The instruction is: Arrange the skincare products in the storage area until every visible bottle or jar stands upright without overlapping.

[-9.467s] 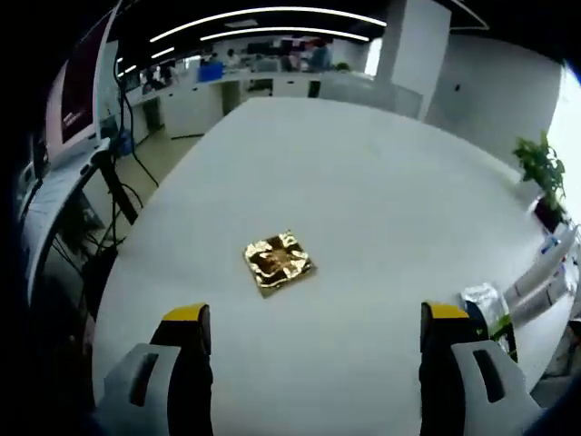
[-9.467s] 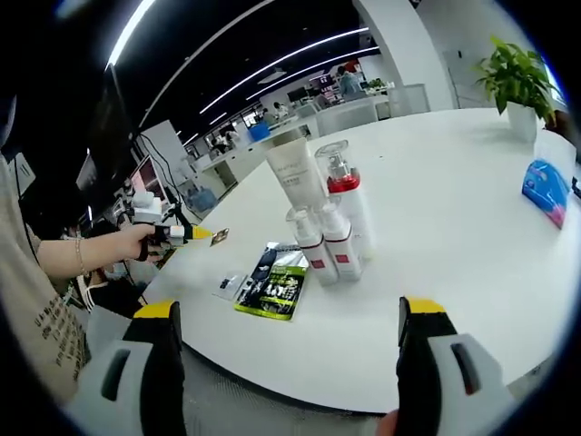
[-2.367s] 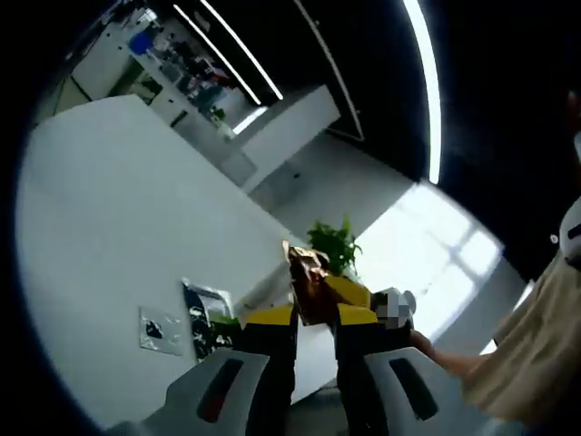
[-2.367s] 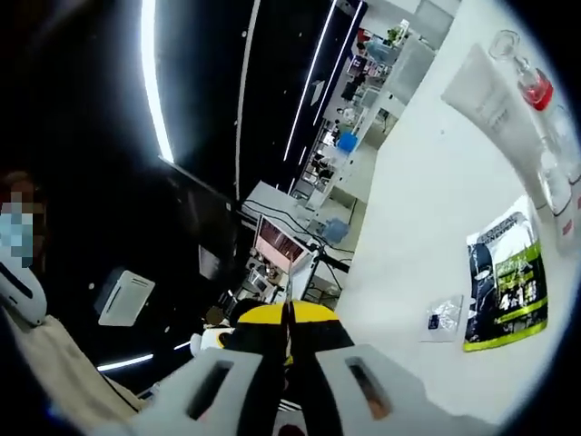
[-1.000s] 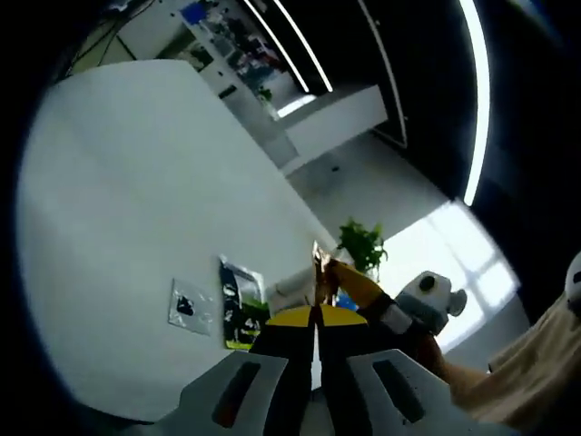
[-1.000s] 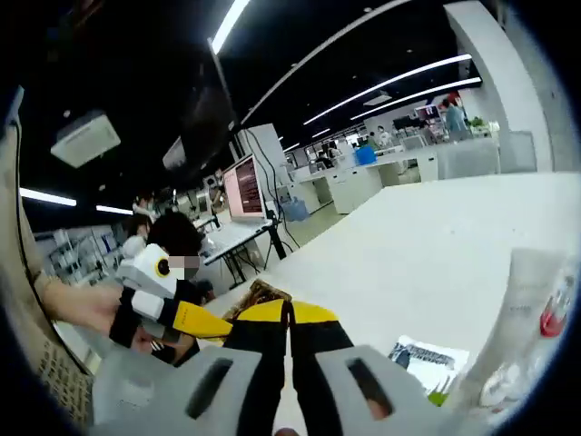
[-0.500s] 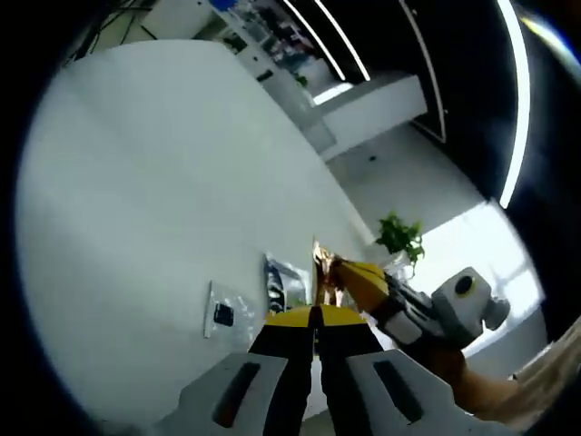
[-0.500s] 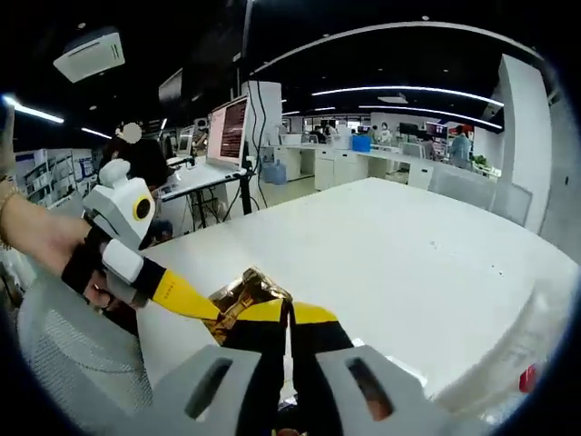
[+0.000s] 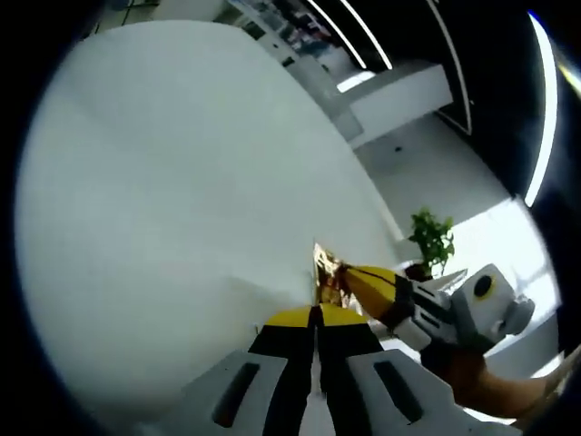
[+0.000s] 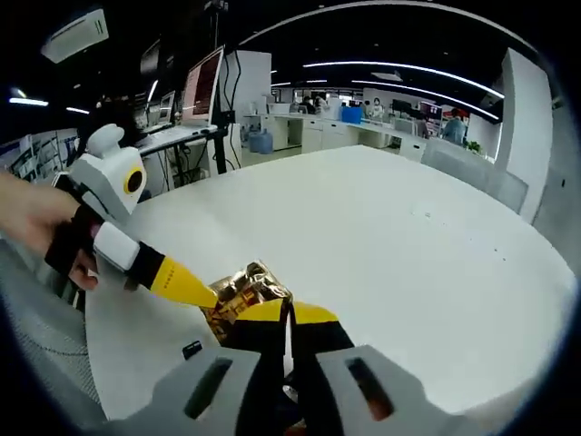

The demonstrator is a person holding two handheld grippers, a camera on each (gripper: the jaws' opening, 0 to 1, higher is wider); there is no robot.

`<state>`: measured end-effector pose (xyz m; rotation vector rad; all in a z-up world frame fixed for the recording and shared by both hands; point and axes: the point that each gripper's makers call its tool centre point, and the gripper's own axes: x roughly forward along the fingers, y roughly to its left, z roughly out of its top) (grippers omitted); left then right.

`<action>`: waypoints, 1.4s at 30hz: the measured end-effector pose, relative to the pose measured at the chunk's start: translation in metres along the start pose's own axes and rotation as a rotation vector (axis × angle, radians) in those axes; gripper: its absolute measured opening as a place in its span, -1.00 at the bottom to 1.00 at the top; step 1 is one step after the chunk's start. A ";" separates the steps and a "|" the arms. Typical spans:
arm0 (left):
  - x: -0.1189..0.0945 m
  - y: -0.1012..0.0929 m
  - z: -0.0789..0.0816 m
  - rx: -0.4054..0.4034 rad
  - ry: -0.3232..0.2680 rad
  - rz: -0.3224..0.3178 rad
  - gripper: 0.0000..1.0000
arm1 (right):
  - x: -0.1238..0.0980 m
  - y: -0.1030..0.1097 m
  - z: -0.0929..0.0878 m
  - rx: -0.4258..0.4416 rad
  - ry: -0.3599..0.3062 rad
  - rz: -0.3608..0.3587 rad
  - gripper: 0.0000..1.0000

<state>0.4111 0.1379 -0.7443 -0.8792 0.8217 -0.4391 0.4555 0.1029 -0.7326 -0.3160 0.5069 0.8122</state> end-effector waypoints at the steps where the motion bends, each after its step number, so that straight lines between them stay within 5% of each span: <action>1: 0.002 0.002 -0.001 -0.003 0.004 0.005 -1.00 | 0.002 0.000 -0.002 -0.004 0.009 0.000 -0.98; 10: 0.018 0.020 -0.002 0.018 0.030 0.067 -1.00 | 0.024 -0.006 -0.021 -0.061 0.089 -0.011 -0.98; 21: 0.021 0.027 -0.004 0.169 0.069 0.120 -1.00 | 0.029 -0.006 -0.037 -0.115 0.144 -0.021 -0.98; 25: 0.012 0.030 0.002 0.368 0.080 0.178 -0.95 | 0.030 -0.007 -0.038 -0.152 0.148 -0.021 -0.98; 29: 0.011 0.024 0.015 0.569 0.077 0.215 -0.57 | 0.031 -0.007 -0.037 -0.165 0.149 -0.022 -0.98; 33: 0.027 0.000 0.019 0.823 0.094 0.146 -0.82 | 0.033 -0.009 -0.036 -0.153 0.151 -0.044 -0.98; 36: 0.040 -0.004 0.016 0.967 0.133 0.156 -0.75 | 0.033 -0.009 -0.036 -0.137 0.157 -0.062 -0.98; 42: 0.050 0.019 0.003 1.062 0.259 0.254 -0.74 | 0.033 -0.010 -0.036 -0.109 0.165 -0.081 -0.97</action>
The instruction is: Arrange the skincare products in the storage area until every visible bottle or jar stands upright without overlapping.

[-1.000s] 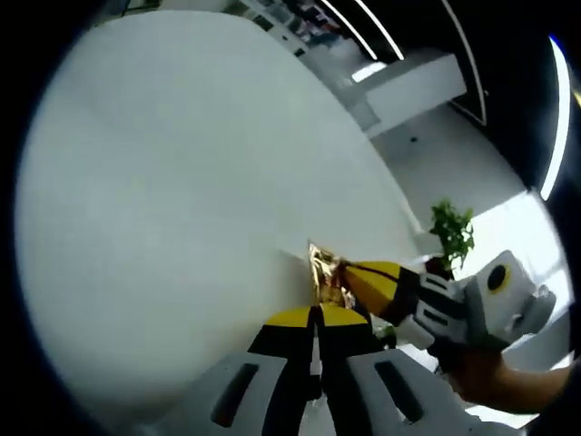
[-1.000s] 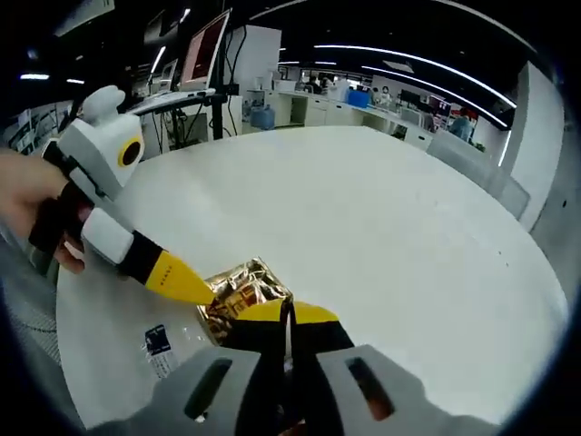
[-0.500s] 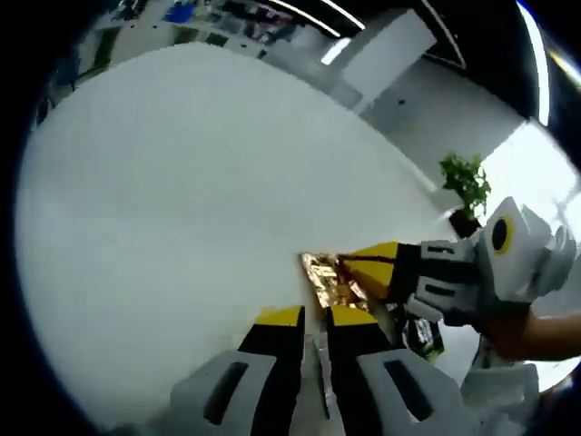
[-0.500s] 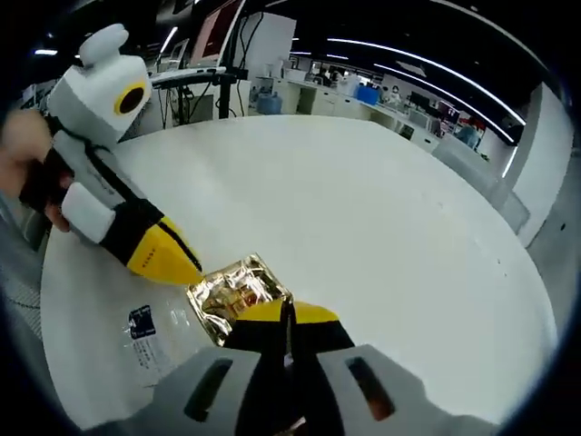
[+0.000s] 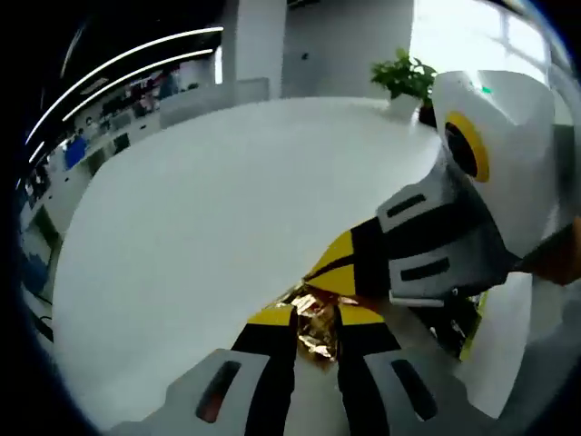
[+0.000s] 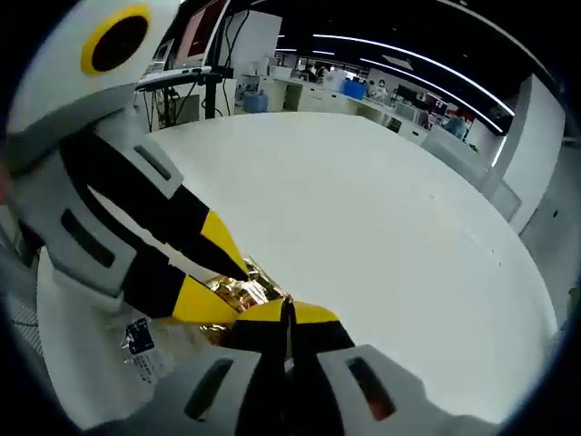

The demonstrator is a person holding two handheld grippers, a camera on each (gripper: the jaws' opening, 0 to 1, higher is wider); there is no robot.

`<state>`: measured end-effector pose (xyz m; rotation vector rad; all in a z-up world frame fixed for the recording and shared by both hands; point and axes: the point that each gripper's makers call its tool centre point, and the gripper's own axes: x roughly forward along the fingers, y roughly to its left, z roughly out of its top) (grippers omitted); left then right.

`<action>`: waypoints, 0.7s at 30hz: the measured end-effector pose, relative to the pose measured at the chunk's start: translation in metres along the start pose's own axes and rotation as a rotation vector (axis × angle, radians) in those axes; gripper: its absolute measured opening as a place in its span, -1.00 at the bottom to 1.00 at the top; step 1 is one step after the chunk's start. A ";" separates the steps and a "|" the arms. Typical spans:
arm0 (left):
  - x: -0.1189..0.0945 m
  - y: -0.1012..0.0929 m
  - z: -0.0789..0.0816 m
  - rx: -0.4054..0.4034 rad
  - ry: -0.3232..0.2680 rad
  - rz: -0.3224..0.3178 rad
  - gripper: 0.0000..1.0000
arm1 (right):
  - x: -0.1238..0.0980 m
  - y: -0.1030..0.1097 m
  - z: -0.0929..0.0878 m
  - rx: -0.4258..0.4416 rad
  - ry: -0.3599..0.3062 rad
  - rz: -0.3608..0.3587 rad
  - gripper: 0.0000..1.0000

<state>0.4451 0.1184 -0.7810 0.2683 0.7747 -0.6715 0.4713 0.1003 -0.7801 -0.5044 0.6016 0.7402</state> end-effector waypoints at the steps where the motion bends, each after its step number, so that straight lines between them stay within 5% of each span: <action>1: 0.001 0.002 -0.005 0.008 0.024 0.014 -0.72 | 0.000 0.000 0.000 0.001 0.001 0.000 -0.97; 2: 0.001 0.000 0.000 -0.001 -0.010 0.003 -0.72 | 0.000 0.000 0.000 0.002 0.001 -0.001 -0.97; 11: 0.001 0.004 0.002 0.027 -0.020 -0.034 -0.71 | -0.005 -0.001 0.004 -0.029 -0.022 0.004 -0.94; 21: 0.001 0.005 0.003 0.036 -0.018 -0.040 -0.71 | -0.029 -0.003 0.009 -0.048 -0.061 -0.009 -0.58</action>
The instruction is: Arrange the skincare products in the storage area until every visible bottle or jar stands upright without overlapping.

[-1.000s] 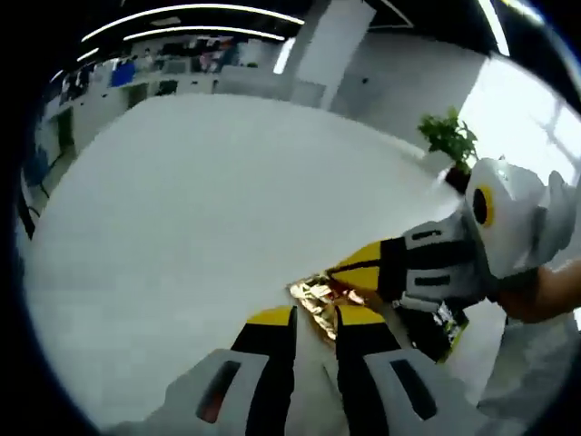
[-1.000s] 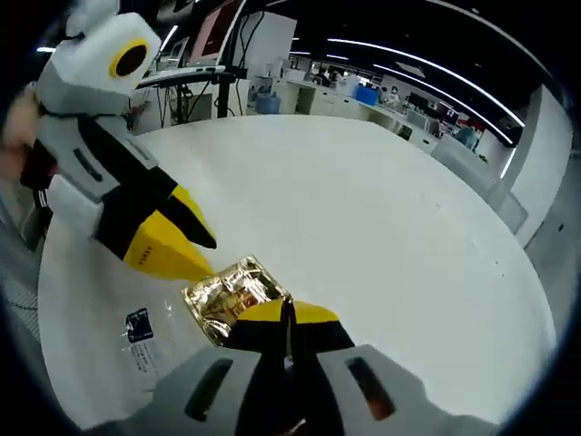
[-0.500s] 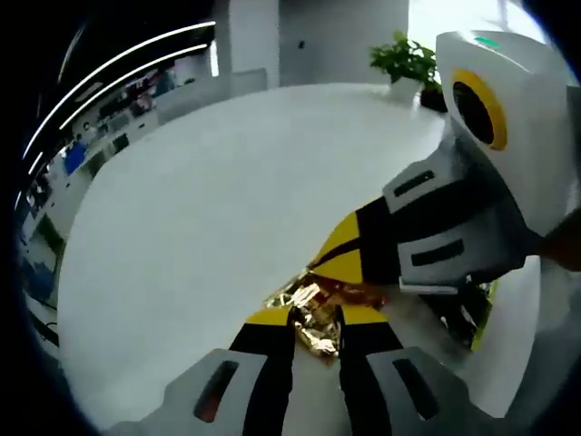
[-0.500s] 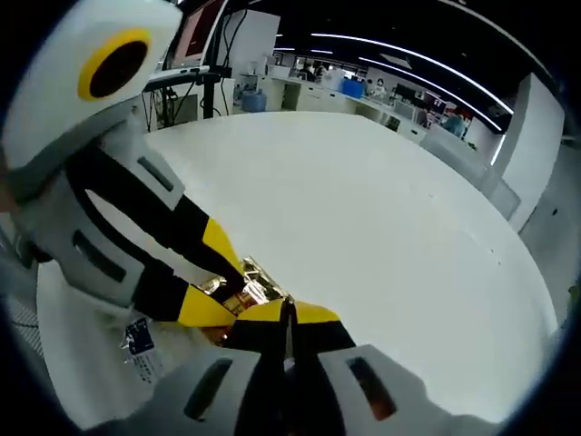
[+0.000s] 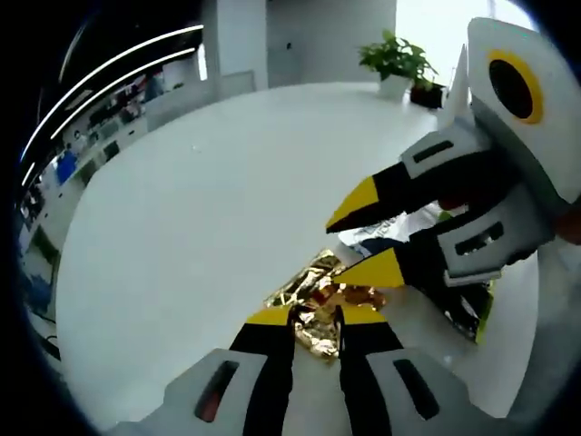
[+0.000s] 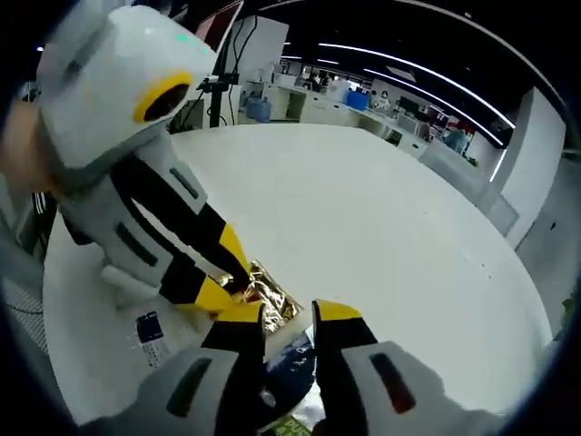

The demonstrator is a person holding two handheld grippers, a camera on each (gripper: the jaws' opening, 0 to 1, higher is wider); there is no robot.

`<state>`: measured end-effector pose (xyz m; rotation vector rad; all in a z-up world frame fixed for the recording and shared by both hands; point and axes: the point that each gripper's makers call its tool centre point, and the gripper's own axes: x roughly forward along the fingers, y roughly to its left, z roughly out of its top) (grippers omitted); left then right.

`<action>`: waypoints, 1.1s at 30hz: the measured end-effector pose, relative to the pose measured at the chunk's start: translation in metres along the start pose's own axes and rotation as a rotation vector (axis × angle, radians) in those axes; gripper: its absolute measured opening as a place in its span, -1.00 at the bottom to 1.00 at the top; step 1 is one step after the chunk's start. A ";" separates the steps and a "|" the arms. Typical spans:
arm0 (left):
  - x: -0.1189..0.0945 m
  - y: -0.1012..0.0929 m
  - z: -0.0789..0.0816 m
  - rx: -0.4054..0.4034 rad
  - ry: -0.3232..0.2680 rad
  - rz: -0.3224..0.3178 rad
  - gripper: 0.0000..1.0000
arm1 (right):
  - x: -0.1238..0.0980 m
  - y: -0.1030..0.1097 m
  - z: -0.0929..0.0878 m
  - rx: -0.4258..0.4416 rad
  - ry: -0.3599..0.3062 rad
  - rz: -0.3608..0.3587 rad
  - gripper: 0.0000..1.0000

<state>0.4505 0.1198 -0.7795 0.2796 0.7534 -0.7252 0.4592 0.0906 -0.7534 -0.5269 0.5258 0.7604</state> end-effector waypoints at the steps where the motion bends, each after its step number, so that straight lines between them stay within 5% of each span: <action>1: 0.000 0.000 0.000 0.000 0.001 0.001 -0.71 | -0.005 0.001 0.001 0.003 -0.010 0.004 -0.56; 9: -0.002 -0.001 0.000 0.010 0.029 0.003 -0.72 | -0.033 0.004 0.004 0.031 -0.053 0.016 -0.40; 19: -0.024 0.000 0.010 -0.014 -0.007 0.020 -0.67 | -0.069 0.012 0.003 0.083 -0.086 0.039 -0.29; 25: -0.045 -0.010 0.011 -0.054 -0.035 0.030 -0.48 | -0.085 0.044 -0.005 0.056 -0.088 0.143 0.19; 33: -0.080 -0.027 0.011 -0.109 -0.072 0.037 -0.16 | -0.121 0.075 -0.007 0.030 -0.119 0.249 0.48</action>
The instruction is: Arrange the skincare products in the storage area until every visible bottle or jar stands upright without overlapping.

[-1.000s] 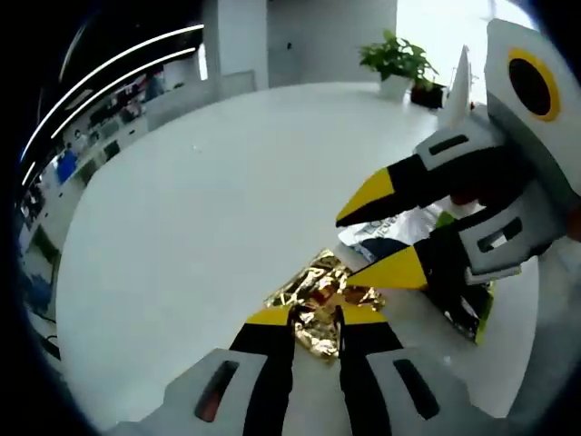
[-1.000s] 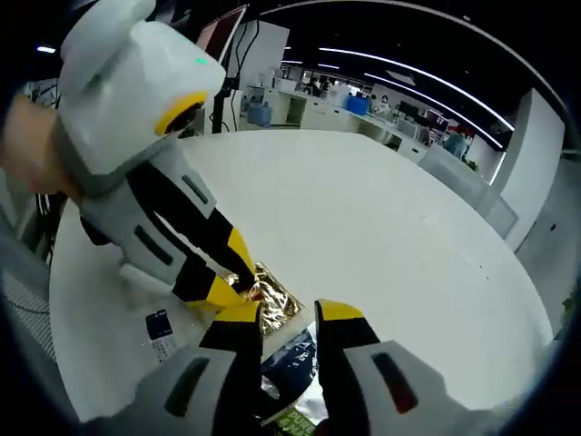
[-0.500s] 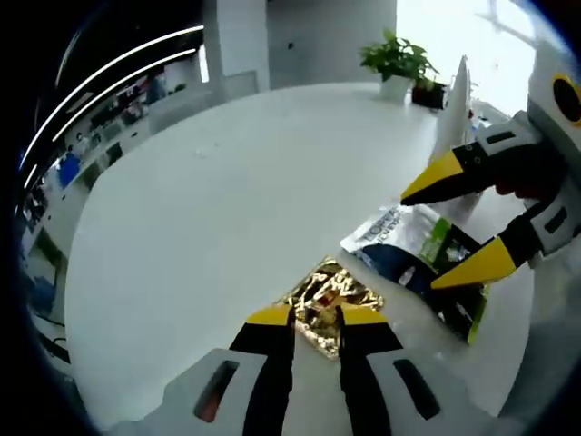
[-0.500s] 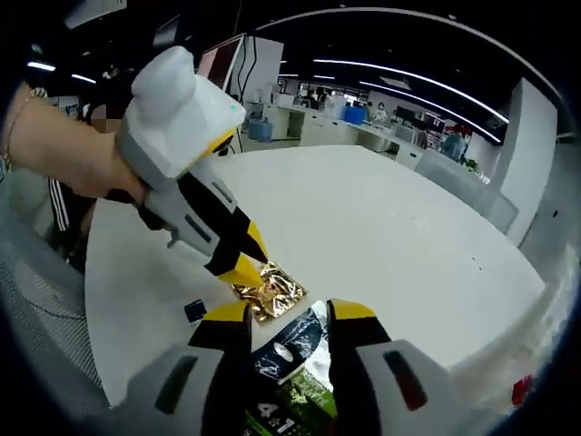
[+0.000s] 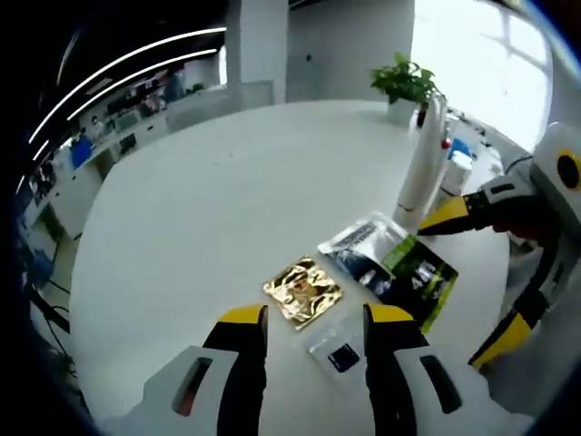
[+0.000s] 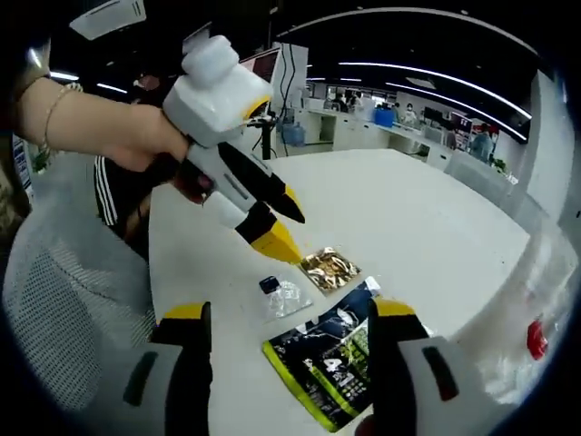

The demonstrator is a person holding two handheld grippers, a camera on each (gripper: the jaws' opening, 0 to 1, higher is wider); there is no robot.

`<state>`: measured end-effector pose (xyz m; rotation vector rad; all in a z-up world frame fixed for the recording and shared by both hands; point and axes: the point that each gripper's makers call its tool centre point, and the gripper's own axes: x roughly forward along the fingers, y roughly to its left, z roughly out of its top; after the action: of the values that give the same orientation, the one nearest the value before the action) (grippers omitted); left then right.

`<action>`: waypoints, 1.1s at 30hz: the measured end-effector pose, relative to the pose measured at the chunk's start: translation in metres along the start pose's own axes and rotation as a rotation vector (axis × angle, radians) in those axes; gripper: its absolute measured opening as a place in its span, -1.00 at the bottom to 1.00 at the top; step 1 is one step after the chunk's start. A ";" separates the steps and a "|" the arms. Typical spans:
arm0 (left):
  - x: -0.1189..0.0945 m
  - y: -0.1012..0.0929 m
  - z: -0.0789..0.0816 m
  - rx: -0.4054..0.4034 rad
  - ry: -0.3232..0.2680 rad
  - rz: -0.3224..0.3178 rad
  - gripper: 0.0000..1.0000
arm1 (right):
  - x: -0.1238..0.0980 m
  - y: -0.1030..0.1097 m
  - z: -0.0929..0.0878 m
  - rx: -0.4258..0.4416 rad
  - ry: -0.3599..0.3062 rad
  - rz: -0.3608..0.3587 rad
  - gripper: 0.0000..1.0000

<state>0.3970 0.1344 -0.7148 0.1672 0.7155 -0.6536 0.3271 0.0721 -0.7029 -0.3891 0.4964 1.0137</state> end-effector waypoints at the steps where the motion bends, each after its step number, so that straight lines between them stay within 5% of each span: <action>1: -0.003 -0.001 0.000 -0.011 -0.007 0.000 -0.13 | -0.007 0.007 0.000 -0.023 -0.002 0.014 0.52; 5: -0.019 -0.003 -0.004 -0.051 -0.025 0.016 0.04 | -0.029 0.019 -0.005 -0.018 -0.006 0.036 0.63; 9: -0.037 -0.004 -0.008 -0.102 -0.057 0.043 0.22 | -0.057 0.017 -0.011 0.103 -0.029 0.003 0.75; 16: -0.067 -0.017 -0.021 -0.195 -0.094 0.052 0.43 | -0.107 -0.014 -0.018 0.302 -0.102 -0.133 0.98; 24: -0.104 -0.031 -0.011 -0.249 -0.185 0.061 0.70 | -0.146 -0.027 -0.024 0.318 -0.115 -0.214 0.99; 33: -0.123 -0.051 -0.006 -0.270 -0.228 0.047 0.89 | -0.159 -0.026 -0.036 0.366 -0.128 -0.256 0.99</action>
<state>0.2930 0.1577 -0.6350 -0.1377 0.5713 -0.5157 0.2729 -0.0716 -0.6415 -0.0567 0.4910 0.6766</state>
